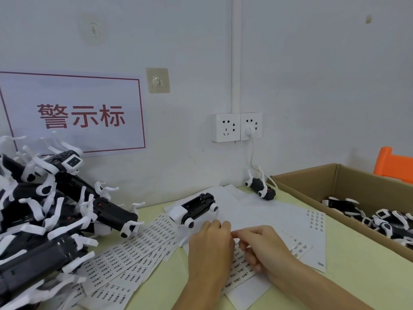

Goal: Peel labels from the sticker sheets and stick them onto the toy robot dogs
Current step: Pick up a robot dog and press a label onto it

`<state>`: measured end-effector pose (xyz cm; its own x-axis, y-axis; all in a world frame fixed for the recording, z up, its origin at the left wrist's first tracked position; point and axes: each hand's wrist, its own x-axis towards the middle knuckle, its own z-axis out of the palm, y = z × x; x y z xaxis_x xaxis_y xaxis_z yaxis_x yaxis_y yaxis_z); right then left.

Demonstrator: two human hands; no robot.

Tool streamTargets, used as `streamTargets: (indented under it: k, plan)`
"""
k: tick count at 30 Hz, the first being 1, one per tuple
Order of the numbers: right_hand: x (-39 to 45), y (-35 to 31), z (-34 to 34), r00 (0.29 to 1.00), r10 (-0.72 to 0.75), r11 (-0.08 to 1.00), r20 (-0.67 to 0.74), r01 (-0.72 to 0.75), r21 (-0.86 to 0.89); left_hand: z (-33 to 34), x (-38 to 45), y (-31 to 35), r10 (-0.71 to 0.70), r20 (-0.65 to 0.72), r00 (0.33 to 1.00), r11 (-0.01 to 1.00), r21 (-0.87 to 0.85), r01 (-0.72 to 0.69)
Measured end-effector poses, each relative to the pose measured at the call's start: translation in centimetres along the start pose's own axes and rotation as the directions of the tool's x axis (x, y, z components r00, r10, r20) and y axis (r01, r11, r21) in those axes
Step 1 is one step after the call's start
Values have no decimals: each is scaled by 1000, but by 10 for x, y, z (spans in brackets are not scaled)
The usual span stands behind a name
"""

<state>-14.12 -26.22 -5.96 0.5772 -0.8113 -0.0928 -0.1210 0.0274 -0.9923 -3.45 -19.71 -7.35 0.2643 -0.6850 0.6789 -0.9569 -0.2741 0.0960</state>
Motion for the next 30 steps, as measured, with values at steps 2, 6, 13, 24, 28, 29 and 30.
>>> streamTargets:
  k: [2, 6, 13, 24, 28, 29, 30]
  plan:
    - [1, -1, -1, 1000, 17, 998, 9, -17, 62, 3, 0, -1, 13, -22, 1000, 1000, -11, -13]
    - [3, -2, -4, 999, 37, 990, 31, -41, 137, 9, 0, -3, 26, -48, 999, 998, -57, -29]
    - [7, 1, -7, 999, -24, 988, -29, 28, 151, 16, -5, -7, 16, 40, 999, 949, -315, -3]
    - [13, 0, -15, 995, -90, 982, -47, 96, 164, 10, 4, -14, -250, 358, 900, 523, -732, 437]
    - [11, 1, -13, 996, -93, 991, 0, 93, 99, 2, 6, -19, -186, 457, 870, 407, -770, 492]
    - [11, 2, -12, 995, -96, 992, 7, 95, 85, 0, 6, -19, -170, 463, 870, 388, -780, 491]
    - [11, 2, -12, 995, -96, 992, 10, 95, 77, -1, 6, -20, -160, 467, 870, 373, -787, 491]
